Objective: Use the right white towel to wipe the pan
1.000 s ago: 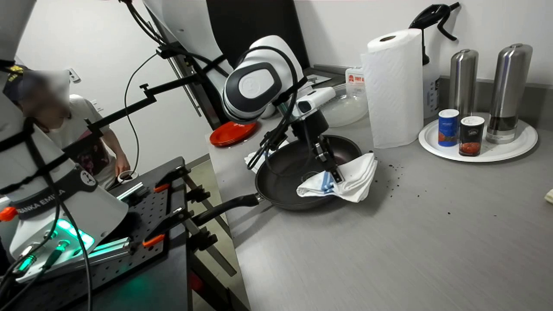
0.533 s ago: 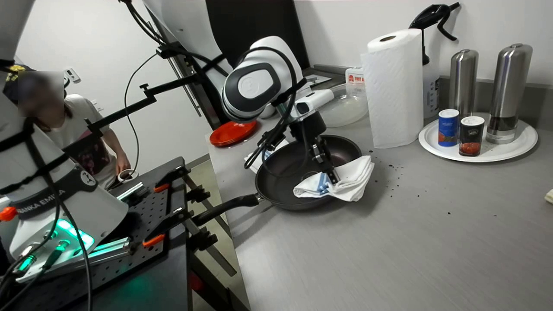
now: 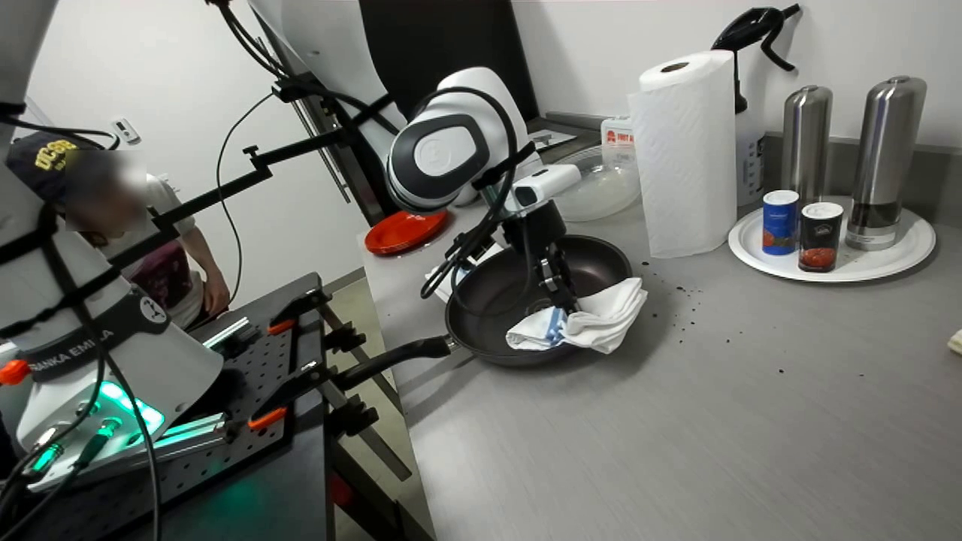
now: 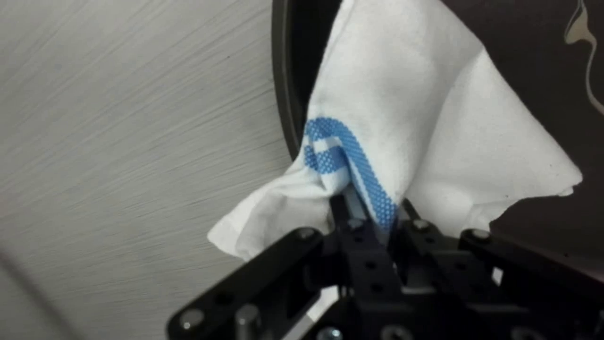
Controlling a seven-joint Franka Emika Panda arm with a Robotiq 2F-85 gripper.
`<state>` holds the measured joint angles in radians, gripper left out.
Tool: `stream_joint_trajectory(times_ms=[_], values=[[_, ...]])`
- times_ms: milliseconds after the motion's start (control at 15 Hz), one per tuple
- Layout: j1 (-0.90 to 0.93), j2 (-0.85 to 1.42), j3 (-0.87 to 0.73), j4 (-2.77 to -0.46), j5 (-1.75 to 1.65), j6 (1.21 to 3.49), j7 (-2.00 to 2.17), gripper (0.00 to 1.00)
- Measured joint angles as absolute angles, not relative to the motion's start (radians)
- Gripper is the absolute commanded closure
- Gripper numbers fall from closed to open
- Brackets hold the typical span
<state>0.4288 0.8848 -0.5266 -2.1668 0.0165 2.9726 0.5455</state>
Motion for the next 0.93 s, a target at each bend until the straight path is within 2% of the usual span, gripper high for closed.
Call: stream_joint_trajectory(times_ms=[933], values=[[0.337,0.909,-0.423,-2.149,0.045,2.973,0.546,0.97]])
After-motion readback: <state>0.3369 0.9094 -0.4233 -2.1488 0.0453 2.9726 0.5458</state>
